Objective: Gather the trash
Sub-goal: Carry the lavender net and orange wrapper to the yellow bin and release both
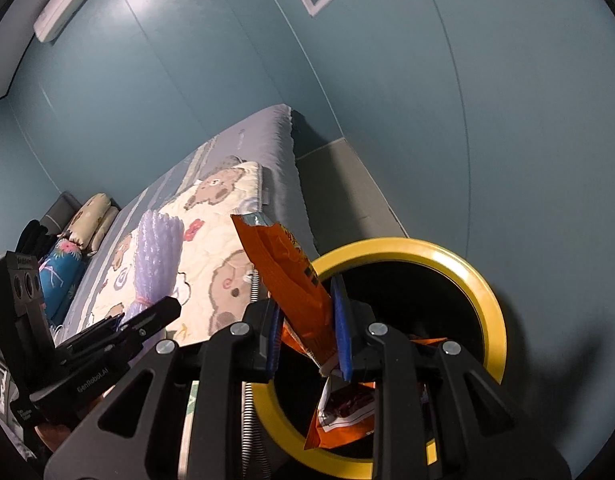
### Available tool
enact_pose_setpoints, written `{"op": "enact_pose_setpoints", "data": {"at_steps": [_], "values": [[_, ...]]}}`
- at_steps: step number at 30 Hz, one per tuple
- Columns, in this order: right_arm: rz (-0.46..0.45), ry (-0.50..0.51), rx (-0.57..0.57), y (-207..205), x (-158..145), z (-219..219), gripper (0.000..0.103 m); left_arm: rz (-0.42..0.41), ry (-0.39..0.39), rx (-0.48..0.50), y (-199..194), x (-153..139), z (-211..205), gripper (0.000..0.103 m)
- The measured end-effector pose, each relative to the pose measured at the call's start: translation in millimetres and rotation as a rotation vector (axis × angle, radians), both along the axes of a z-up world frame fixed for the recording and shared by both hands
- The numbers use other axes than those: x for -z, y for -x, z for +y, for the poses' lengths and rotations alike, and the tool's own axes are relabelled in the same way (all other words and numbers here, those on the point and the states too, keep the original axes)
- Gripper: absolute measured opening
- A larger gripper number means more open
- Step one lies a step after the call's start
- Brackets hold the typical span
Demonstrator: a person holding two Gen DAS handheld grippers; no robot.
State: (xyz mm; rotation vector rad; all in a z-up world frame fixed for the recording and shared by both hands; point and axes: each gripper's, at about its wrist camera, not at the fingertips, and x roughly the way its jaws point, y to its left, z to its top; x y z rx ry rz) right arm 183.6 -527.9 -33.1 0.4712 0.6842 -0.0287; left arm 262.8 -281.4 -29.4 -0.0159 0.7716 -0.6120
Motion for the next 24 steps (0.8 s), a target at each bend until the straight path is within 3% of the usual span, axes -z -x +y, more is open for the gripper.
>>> {"op": "enact_pose_setpoints", "data": {"at_steps": [13, 16, 18, 24], "values": [[0.084, -0.057, 0.053, -30, 54, -24, 0.027, 0.098, 0.005, 0.058, -22, 47, -30, 0.03], [0.091, -0.062, 0.073, -33, 58, -25, 0.03, 0.122, 0.022, 0.061, -27, 50, -31, 0.038], [0.094, -0.057, 0.085, -31, 58, -26, 0.035, 0.131, 0.034, 0.051, -29, 52, -29, 0.051], [0.093, -0.053, 0.111, -26, 57, -28, 0.045, 0.135, 0.053, 0.026, -29, 51, -22, 0.067]]}}
